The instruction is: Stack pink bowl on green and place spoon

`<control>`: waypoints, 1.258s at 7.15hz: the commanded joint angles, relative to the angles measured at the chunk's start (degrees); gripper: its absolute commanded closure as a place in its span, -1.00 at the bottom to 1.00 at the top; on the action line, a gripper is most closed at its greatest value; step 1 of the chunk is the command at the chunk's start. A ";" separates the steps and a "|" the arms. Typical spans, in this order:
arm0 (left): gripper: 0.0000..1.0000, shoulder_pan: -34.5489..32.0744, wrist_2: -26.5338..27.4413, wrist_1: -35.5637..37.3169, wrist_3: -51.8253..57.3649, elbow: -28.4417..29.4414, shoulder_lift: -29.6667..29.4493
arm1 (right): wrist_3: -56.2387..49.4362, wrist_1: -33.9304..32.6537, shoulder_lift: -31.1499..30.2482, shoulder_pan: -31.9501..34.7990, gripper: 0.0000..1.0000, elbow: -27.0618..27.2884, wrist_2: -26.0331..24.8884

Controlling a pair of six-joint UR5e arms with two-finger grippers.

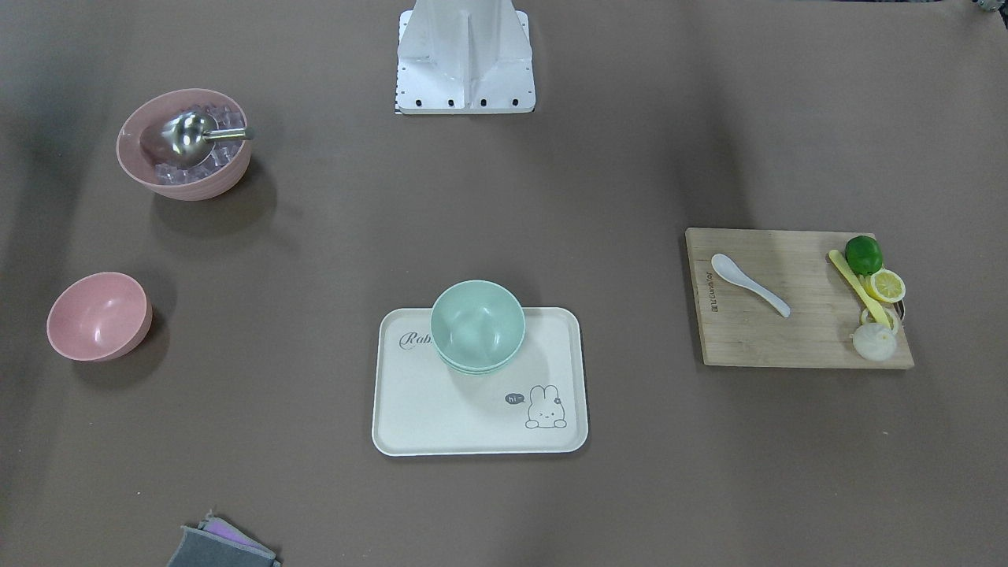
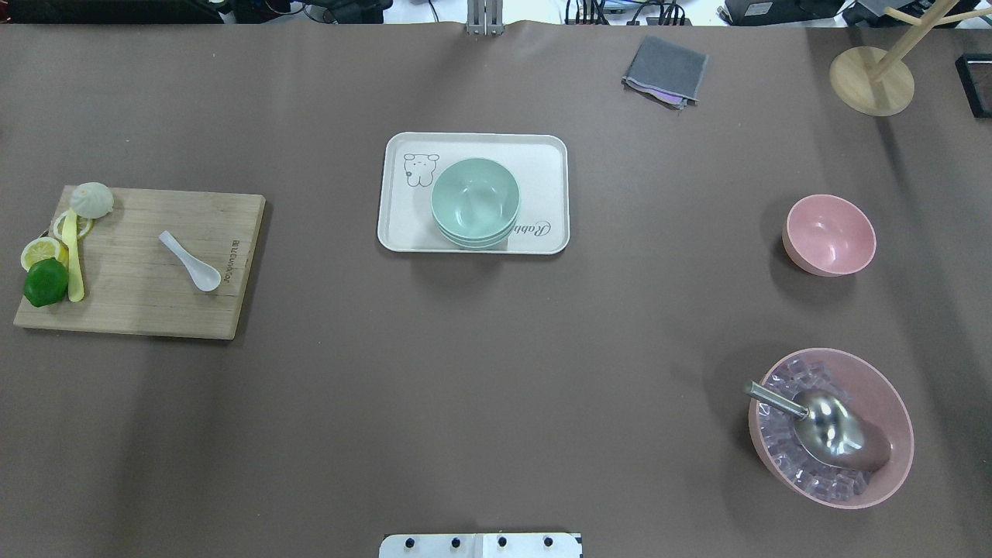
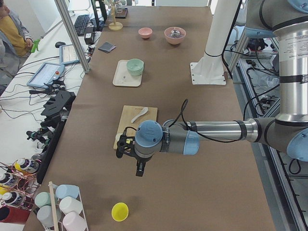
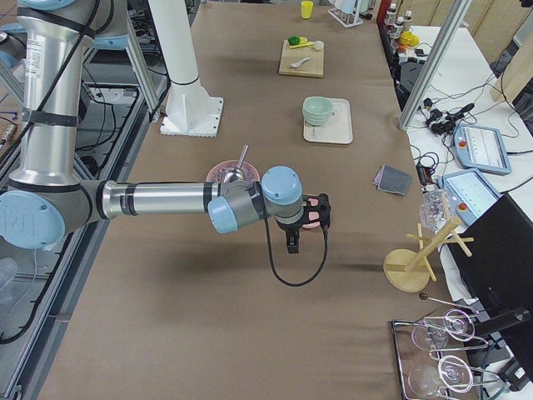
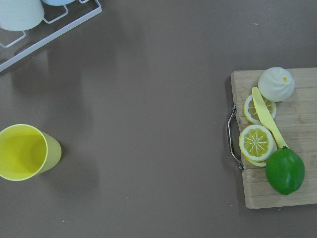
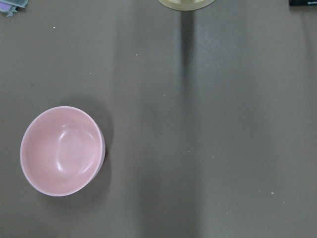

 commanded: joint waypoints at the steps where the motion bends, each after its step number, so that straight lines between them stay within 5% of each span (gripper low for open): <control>1: -0.97 0.07 -2.04 -0.11 -2.56 -0.12 1.11 | 5.85 0.91 5.03 -6.35 -0.87 -4.29 -0.62; 3: -0.97 0.15 -2.67 -0.28 -2.66 -0.12 1.82 | 10.51 1.35 9.87 -11.27 -0.86 -8.79 -1.49; 5: -0.97 0.16 -3.89 -0.11 -2.84 -0.12 1.82 | 15.90 2.05 13.05 -18.04 -0.80 -10.73 -8.49; 8: -0.97 0.24 -3.99 -0.20 -2.84 -0.04 1.82 | 15.46 7.15 12.71 -21.14 -0.42 -15.65 -9.67; 9: -0.97 0.24 -3.99 -0.20 -2.84 -0.04 1.82 | 15.72 7.15 12.71 -21.23 0.09 -15.83 -9.67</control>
